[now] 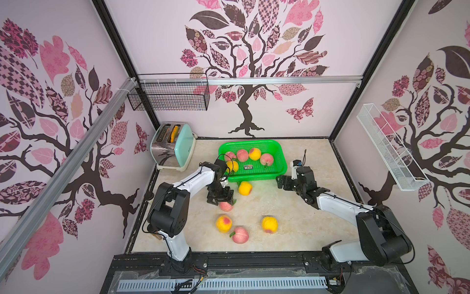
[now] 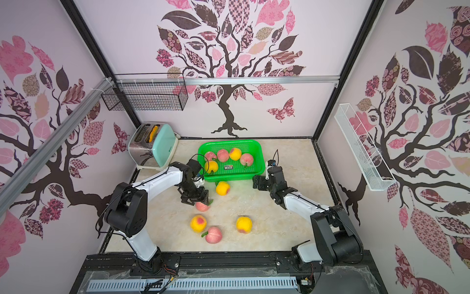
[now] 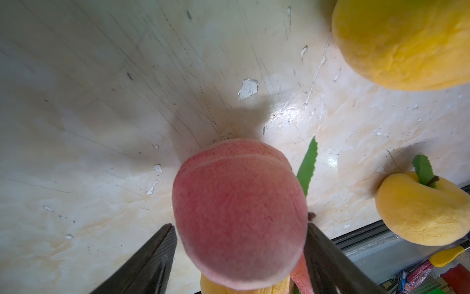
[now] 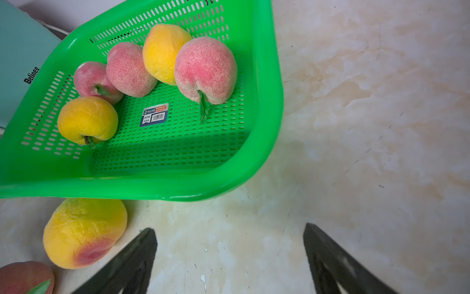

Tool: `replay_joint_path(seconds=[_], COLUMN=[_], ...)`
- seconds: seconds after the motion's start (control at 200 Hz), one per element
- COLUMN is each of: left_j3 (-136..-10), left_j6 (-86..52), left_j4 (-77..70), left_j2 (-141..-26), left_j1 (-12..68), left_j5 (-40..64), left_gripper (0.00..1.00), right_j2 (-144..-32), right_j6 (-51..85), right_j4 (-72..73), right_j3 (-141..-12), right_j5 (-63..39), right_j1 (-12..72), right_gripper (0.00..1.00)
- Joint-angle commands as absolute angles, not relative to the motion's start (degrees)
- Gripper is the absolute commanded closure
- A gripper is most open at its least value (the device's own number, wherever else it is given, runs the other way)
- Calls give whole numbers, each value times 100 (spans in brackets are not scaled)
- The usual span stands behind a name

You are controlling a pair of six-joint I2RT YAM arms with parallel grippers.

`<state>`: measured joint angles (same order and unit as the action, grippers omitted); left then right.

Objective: Put the peaches into the basket
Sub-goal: Pick up the peach from the center of the board.

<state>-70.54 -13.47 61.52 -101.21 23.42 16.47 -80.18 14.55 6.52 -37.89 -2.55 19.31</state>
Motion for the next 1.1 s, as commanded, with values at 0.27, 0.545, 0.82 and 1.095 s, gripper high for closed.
replay_joint_path(seconds=[0.27,0.545,0.82,1.095], left_j3=[-7154,-7093,-7110,-7224], left_j6=[-1274,-1314,-1274,-1247], left_j4=[6122,6022,6009,6047], left_j2=[-10090,-10002,-9878,-9748], left_j1=[2372,2370,2373,2368], left_j5=[1574,1627,1645,1630], left_gripper=[29,32,34,35], right_j2=[-8024,-7997,-7953,-7969], right_j6=[1493,1477,1477,1486], right_j4=[711,703,688,712], right_j3=[-4022,-4016,-4005,-3995], right_j5=[-281,-255,-238,-229], right_j1=[1944,1951,1949,1948], right_gripper=[7,7,7,7])
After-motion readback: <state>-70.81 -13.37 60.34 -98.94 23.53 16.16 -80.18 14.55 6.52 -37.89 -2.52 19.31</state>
